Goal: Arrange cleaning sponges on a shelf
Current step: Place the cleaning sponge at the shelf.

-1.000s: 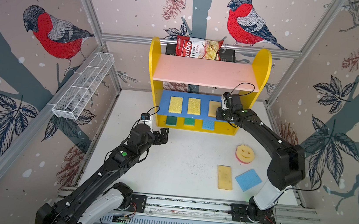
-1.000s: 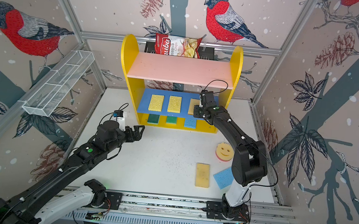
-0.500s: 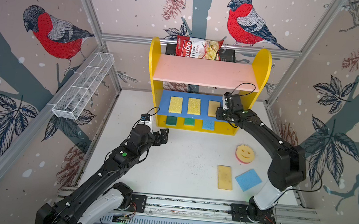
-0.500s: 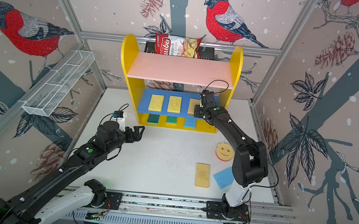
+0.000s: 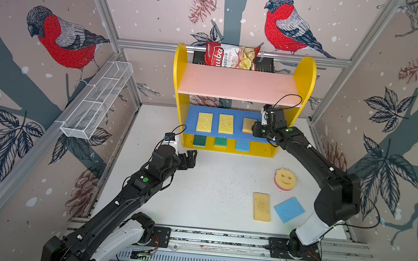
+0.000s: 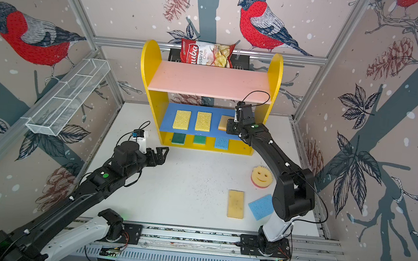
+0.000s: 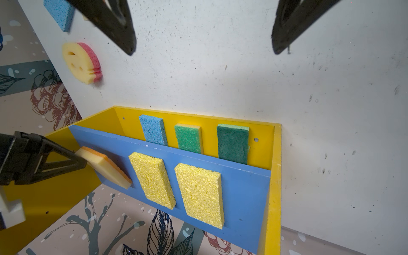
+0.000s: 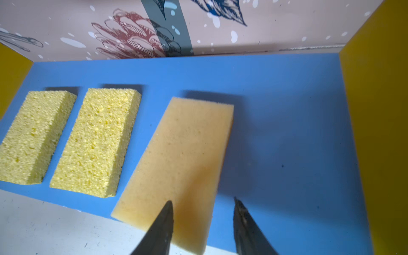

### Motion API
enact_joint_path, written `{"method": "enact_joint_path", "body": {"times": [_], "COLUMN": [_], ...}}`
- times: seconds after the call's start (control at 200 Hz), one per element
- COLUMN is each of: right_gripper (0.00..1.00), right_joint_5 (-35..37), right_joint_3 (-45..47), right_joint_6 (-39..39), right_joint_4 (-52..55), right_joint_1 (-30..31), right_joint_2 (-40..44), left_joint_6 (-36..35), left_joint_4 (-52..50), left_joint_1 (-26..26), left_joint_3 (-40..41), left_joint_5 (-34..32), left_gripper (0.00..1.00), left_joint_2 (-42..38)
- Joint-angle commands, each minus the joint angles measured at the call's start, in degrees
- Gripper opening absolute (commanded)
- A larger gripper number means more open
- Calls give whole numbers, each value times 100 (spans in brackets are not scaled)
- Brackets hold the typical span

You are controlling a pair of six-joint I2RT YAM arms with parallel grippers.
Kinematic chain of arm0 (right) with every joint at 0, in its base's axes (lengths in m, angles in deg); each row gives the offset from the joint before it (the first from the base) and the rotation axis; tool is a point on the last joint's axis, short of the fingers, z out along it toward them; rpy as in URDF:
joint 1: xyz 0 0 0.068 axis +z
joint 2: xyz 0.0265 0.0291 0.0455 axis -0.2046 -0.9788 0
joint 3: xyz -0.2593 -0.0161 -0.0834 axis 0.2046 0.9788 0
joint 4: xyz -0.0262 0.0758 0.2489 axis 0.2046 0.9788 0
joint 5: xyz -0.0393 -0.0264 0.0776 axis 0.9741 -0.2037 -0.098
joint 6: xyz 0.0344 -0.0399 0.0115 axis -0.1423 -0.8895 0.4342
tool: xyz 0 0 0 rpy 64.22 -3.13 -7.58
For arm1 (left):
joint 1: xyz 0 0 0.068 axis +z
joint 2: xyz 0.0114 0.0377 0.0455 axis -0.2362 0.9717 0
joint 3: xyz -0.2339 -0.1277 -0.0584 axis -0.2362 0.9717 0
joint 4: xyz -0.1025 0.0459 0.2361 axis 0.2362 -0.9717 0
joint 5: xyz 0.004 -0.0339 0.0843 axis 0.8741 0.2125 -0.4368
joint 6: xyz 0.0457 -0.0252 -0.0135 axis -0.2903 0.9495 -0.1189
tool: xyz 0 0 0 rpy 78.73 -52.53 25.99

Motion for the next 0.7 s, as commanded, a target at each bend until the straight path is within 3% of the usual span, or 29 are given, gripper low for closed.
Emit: {"method": "enact_joint_path", "body": {"times": [0.0,0.05,0.11,0.16,0.225,0.325,0.695], "right_gripper": [31,24,18,18,19,30,40], "right_joint_5": [-90,-112,-137,-175,-236,-249,-393], "right_joint_3": [84,129,193,230,291,363,369], "right_joint_6": [67,81,86,102,119,138,173], "right_joint_4": [-125,-161,-214,-242,-286,-314,-298], "right_joint_1": [-19,-28,-51,-68,-93,-133,-265], "right_joint_2": [-11,-4,26,35,48,40,392], "left_joint_6": [64,55,53,81,94,233,219], "left_joint_4": [443,674,904,1036,1171,1386,1438], "left_joint_1": [11,11,6,8,4,7,-4], "left_joint_3": [29,25,-29,-98,-194,-247,-258], "left_joint_5": [505,800,1065,1227,1448,1611,1611], "left_gripper": [79,66,40,31,29,29,27], "left_joint_2": [119,250,434,594,790,967,844]}}
